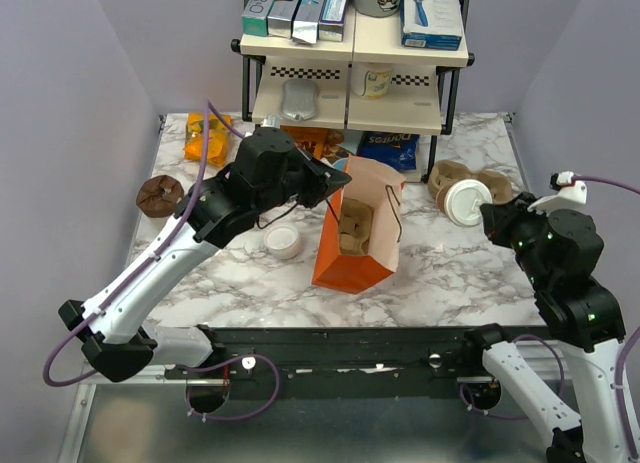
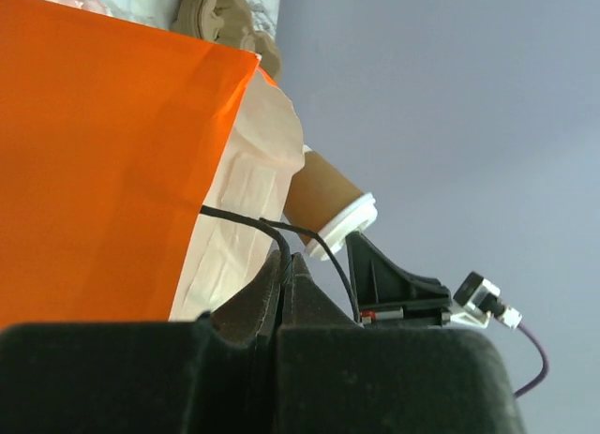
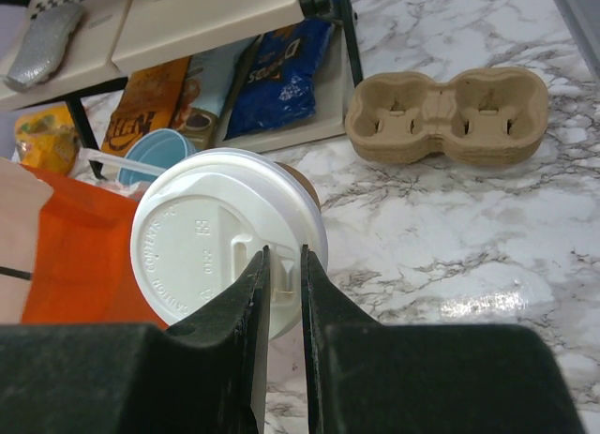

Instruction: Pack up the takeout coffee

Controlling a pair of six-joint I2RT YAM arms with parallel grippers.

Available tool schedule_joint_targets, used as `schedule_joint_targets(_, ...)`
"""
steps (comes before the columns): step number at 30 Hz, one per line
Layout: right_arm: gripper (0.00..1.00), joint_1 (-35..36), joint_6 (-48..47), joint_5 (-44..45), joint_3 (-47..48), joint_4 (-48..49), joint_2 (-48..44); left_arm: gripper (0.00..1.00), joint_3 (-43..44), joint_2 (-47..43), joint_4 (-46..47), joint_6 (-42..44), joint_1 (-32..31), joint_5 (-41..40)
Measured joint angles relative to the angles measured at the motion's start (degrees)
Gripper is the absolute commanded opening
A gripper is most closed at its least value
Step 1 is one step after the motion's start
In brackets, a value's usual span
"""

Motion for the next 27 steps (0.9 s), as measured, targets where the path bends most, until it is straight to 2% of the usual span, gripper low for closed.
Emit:
schedule_joint_targets(6,0.01,0.0,1.2,1.1,2.4,0.0,0.0,0.0,-9.4,-0.9,4.2,-5.8,-2.8,-4.0)
schedule_joint_targets(13,0.01,0.0,2.1,1.0,2.4,-0.1,0.1,0.02,-15.0,-3.0,7.6,-11.3,-8.0,-11.8)
schedule_joint_targets(14,0.01,0.0,2.1,0.9,2.4,-0.1,0.2,0.2,-14.9,-3.1,7.9,-11.6,-8.2,-12.5)
schedule_joint_targets(16,0.01,0.0,2.1,0.6,2.4,-0.1,0.3,0.4,-14.3,-3.0,7.8,-11.0,-8.2,-13.5)
schedule_joint_targets(17,0.01,0.0,2.1,0.5,2.4,-0.1,0.4,0.72,-14.0,-2.9,7.6,-10.3,-8.2,-14.1)
schedule_joint_targets(18,0.01,0.0,2.1,0.4,2.4,-0.1,0.5,0.87,-13.2,-2.9,6.9,-9.4,-8.1,-14.7)
schedule_joint_targets(19,0.01,0.0,2.0,0.3,2.4,-0.1,0.5,0.99,-12.7,-2.9,6.4,-8.4,-8.1,-15.4)
schedule_joint_targets(22,0.01,0.0,1.1,-0.2,1.9,0.1,0.6,0.99,-12.3,-3.6,5.8,-6.3,-8.1,-16.6)
schedule_joint_targets(27,0.01,0.0,-0.4,-1.4,1.8,0.5,1.0,0.99,-10.1,-4.0,2.4,2.3,-8.0,-17.3)
